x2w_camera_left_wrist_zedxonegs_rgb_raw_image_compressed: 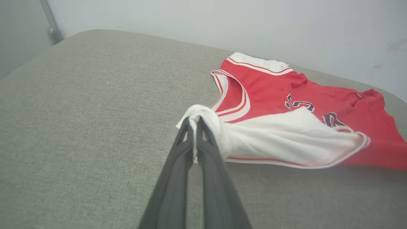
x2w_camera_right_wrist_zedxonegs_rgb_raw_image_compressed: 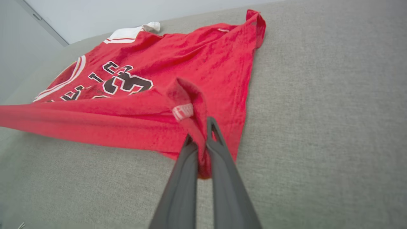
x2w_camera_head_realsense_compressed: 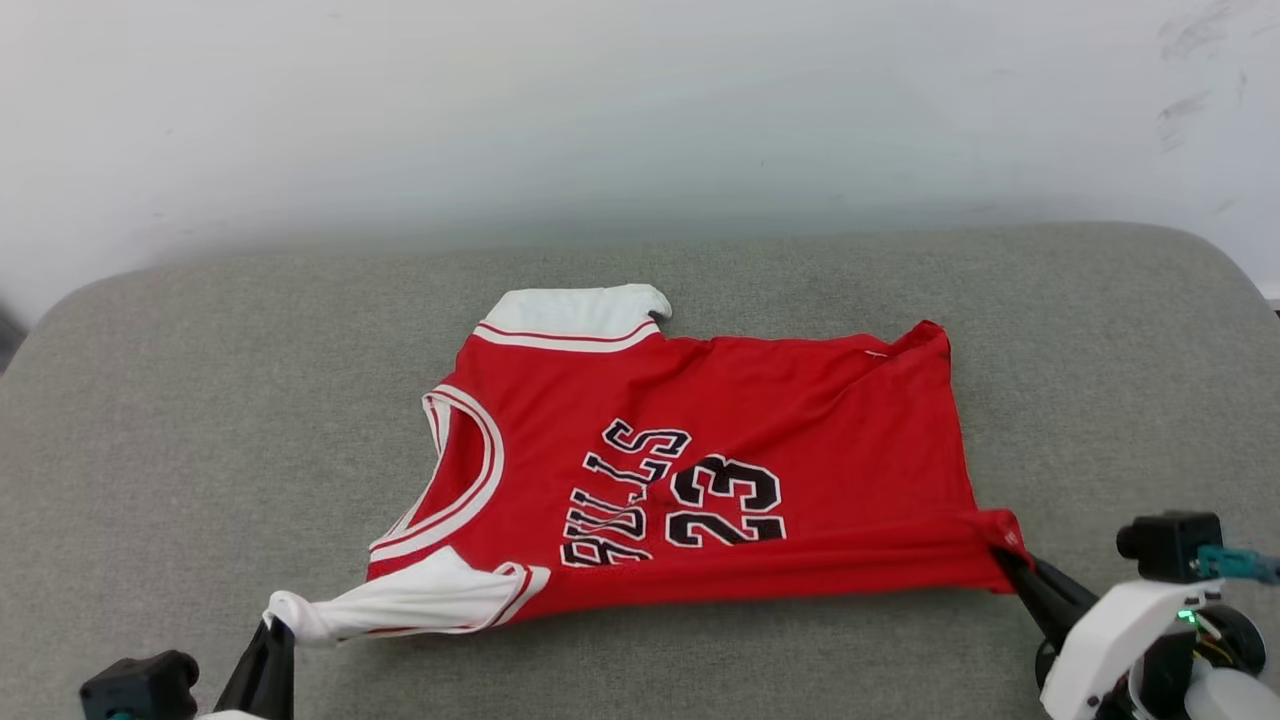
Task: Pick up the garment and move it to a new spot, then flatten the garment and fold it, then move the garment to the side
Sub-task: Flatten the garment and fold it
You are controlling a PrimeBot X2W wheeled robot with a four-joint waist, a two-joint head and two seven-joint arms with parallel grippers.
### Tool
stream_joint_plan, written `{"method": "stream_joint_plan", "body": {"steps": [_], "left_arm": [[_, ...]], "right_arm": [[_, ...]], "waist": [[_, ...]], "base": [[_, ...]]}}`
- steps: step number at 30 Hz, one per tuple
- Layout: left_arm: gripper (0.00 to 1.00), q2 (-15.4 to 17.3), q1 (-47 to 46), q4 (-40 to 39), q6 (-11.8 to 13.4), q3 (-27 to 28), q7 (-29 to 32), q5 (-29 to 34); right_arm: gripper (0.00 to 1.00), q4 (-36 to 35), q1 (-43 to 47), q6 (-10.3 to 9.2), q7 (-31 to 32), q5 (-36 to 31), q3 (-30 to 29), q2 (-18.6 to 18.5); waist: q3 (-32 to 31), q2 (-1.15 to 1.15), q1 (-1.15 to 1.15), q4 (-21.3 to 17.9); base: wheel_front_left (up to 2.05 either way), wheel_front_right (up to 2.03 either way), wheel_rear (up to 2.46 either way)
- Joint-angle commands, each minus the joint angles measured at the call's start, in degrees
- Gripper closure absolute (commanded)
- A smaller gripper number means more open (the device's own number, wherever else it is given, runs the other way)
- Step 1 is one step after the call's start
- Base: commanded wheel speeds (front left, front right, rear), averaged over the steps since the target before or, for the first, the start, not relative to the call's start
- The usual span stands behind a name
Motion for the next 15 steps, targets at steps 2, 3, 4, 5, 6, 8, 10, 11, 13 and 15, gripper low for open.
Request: {"method": "stream_joint_plan", "body": {"steps": [2, 3, 4, 5, 6, 8, 10, 11, 13, 15], "left_arm": [[1.0, 0.93, 1.21, -3.38, 1.39, 0.69, 1.14, 0.55], [1.0, 1.05, 1.18, -4.66, 1.72, 0.56, 1.44, 0.7], [1.0, 1.04, 0.8, -5.63, 1.72, 0.33, 1.88, 0.72], [1.0, 1.03, 0.0, -6.17, 1.64, -0.13, 2.22, 0.83], [1.0, 1.05, -1.34, -6.5, 1.44, -0.52, 2.36, 1.06], [1.0, 0.75, -4.04, -5.93, 0.95, -1.21, 2.5, 1.08], [1.0, 0.35, -7.0, -4.21, 0.18, -1.89, 1.99, 1.16], [1.0, 0.06, -8.84, -3.17, -0.15, -2.11, 1.6, 1.15], [1.0, -0.38, -12.15, -0.47, -1.07, -2.74, 1.15, 1.11], [1.0, -0.89, -15.52, 2.58, -1.96, -3.13, 0.54, 0.82]], "right_arm": [[1.0, -1.84, 2.58, -0.14, 1.27, -1.49, -3.14, 0.04], [1.0, -2.84, 3.43, -0.14, 1.96, -2.22, -4.36, 0.53], [1.0, -3.67, 4.19, -0.14, 2.75, -2.86, -5.66, 0.96], [1.0, -4.4, 4.62, -0.14, 3.43, -3.66, -6.86, 1.39], [1.0, -5.26, 4.89, -0.13, 4.07, -4.63, -7.97, 1.99], [1.0, -6.3, 5.16, -0.13, 5.49, -6.24, -10.08, 3.36], [1.0, -7.13, 4.73, -0.12, 6.96, -7.98, -11.72, 4.79], [1.0, -7.52, 4.26, -0.12, 7.52, -8.83, -12.45, 5.42], [1.0, -7.74, 2.99, -0.12, 8.71, -10.02, -13.29, 6.64], [1.0, -7.84, 1.62, -0.11, 9.44, -11.45, -13.87, 7.5]], "waist": [[0.64, 0.0, 0.02, 0.19], [0.89, 0.0, 0.02, 0.21], [1.36, 0.0, 0.02, 0.22], [1.96, 0.0, 0.02, 0.28], [2.71, 0.0, 0.02, 0.29], [4.26, 0.0, 0.02, 0.24], [5.93, 0.0, 0.02, 0.04], [6.84, 0.0, 0.02, -0.02], [8.65, 0.0, 0.02, -0.31], [10.39, 0.0, 0.02, -0.46]], "base": [[0.0, 0.0, 0.0], [0.0, 0.0, 0.0], [0.0, 0.0, 0.0], [0.0, 0.0, 0.0], [0.0, 0.0, 0.0], [0.0, 0.0, 0.0], [0.0, 0.0, 0.0], [0.0, 0.0, 0.0], [0.0, 0.0, 0.0], [0.0, 0.0, 0.0]]}}
